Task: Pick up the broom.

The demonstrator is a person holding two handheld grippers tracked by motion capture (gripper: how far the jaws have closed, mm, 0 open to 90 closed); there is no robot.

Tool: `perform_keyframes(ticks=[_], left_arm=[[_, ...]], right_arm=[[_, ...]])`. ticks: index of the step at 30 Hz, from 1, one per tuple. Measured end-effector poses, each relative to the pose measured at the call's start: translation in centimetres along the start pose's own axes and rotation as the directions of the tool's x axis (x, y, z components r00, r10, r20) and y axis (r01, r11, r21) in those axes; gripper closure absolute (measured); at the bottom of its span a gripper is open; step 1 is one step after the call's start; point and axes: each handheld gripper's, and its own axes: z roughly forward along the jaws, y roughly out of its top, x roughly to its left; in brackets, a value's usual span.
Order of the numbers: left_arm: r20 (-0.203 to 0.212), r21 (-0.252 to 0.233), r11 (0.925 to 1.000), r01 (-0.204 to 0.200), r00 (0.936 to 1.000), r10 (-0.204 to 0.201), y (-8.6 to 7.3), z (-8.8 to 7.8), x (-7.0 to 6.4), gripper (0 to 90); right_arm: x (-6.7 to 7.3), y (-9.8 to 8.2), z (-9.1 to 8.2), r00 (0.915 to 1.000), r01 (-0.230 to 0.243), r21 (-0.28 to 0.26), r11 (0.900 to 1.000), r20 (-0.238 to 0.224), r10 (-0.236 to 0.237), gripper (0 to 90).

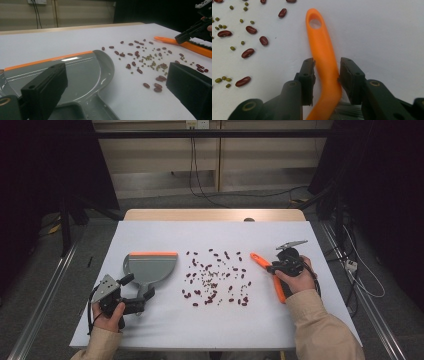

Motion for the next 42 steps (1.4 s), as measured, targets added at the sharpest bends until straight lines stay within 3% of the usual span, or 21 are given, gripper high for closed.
perform_keyframes(ticks=[5, 8, 14, 23, 26, 28, 30, 36, 42], left_arm=[[-0.003, 0.004, 1.0, -0.001, 1.0, 0.001, 0.0, 0.0, 0.0, 3.5], [-0.002, 0.006, 1.0, -0.003, 1.0, 0.003, 0.0, 0.0, 0.0, 3.5], [-0.002, 0.007, 1.0, 0.0, 1.0, 0.0, -0.1, 0.0, 0.1, 3.5], [-0.01, 0.005, 1.0, 0.0, 1.0, 0.0, -0.1, 0.0, 0.1, 3.5], [-0.013, 0.005, 1.0, 0.001, 0.9999, -0.001, -0.1, -0.1, 0.1, 3.5], [-0.012, 0.006, 1.0, 0.0, 0.9999, 0.0, -0.1, -0.1, 0.1, 3.5], [-0.01, 0.009, 1.0, -0.002, 0.9999, 0.002, -0.1, 0.0, 0.1, 3.5], [-0.01, 0.01, 0.9999, 0.001, 0.9999, -0.001, -0.1, -0.1, 0.1, 3.5], [-0.008, 0.009, 1.0, 0.0, 1.0, 0.0, -0.1, 0.1, 0.1, 3.5]], right_arm=[[-0.2, 0.6, 0.8, 0.9997, 0.018, 0.041, 0.999, -0.018, -0.017, 67.0], [0.0, 0.8, 1.3, 0.9973, 0.074, 0.07, 0.995, -0.014, -0.073, 65.7], [-0.4, 0.9, 1.4, 0.9984, 0.048, 0.079, 0.996, -0.034, -0.045, 67.9], [-1.4, 0.5, 1.3, 0.9958, -0.005, 0.04, 0.999, -0.091, 0.009, 69.7], [-1.3, 0.6, 1.2, 0.9964, 0.002, 0.039, 0.999, -0.085, 0.002, 69.7], [-1.0, 0.6, 1.2, 0.9977, 0.031, 0.029, 0.999, -0.061, -0.029, 69.5], [-1.3, 0.7, 1.2, 0.9971, 0.005, 0.049, 0.999, -0.077, -0.001, 69.3], [-1.0, 0.9, 0.8, 0.9948, 0.09, 0.1, 0.991, -0.057, -0.084, 68.2], [-1.2, 1.1, 1.0, 0.9931, 0.103, 0.14, 0.985, -0.069, -0.094, 67.3]])
